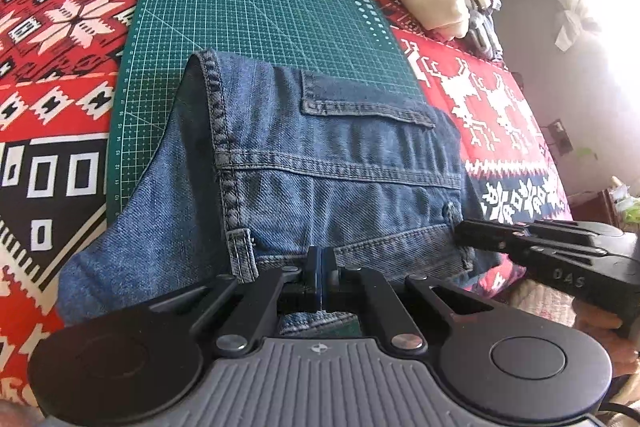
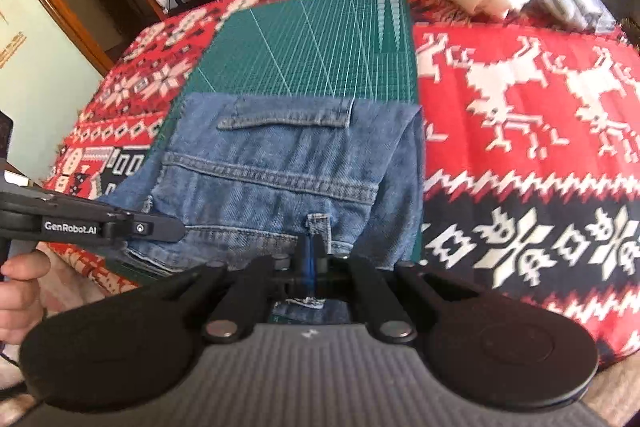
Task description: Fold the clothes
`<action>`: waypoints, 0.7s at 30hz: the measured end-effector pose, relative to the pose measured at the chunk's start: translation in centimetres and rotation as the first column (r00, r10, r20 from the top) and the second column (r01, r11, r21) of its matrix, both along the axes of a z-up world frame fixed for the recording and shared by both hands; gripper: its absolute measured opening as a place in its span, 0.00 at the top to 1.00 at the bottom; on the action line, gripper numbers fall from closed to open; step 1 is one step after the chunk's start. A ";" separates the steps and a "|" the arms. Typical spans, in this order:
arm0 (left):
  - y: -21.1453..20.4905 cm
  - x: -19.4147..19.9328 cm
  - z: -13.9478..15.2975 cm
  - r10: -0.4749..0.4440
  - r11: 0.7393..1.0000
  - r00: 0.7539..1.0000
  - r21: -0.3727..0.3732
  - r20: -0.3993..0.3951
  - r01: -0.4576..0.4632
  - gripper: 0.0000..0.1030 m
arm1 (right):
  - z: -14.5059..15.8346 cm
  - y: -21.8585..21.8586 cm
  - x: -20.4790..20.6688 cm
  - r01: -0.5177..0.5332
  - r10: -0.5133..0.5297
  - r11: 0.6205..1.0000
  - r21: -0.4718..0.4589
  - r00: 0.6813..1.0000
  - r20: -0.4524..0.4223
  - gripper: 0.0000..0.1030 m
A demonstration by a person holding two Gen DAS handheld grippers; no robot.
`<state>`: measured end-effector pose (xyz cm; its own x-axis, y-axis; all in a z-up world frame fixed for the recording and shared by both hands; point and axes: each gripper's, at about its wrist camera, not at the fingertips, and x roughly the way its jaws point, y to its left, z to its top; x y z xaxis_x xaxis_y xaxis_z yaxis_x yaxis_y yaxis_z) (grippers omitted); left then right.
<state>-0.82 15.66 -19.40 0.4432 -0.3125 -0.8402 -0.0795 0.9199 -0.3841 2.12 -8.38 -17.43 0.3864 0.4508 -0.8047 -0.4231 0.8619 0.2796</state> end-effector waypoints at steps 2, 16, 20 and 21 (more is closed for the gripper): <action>-0.1 0.1 0.2 -0.008 1.000 1.000 -0.012 0.010 0.008 0.95 | 0.5 -0.6 0.5 0.023 -0.023 1.000 0.006 1.000 0.019 1.00; -0.1 -0.4 -0.9 -0.019 1.000 1.000 -0.009 -0.015 0.019 0.95 | -2.5 0.1 0.3 -0.021 0.027 0.991 -0.134 0.999 0.041 1.00; 0.0 -1.0 -0.7 -0.019 1.000 1.000 -0.008 -0.025 0.018 0.95 | -2.3 -1.0 0.0 -0.006 0.007 0.994 -0.105 1.000 0.006 1.00; 0.0 -1.1 -0.7 -0.018 1.000 0.999 -0.005 -0.027 0.018 0.95 | -2.2 -1.0 -0.3 -0.003 0.004 0.995 -0.104 1.000 0.005 1.00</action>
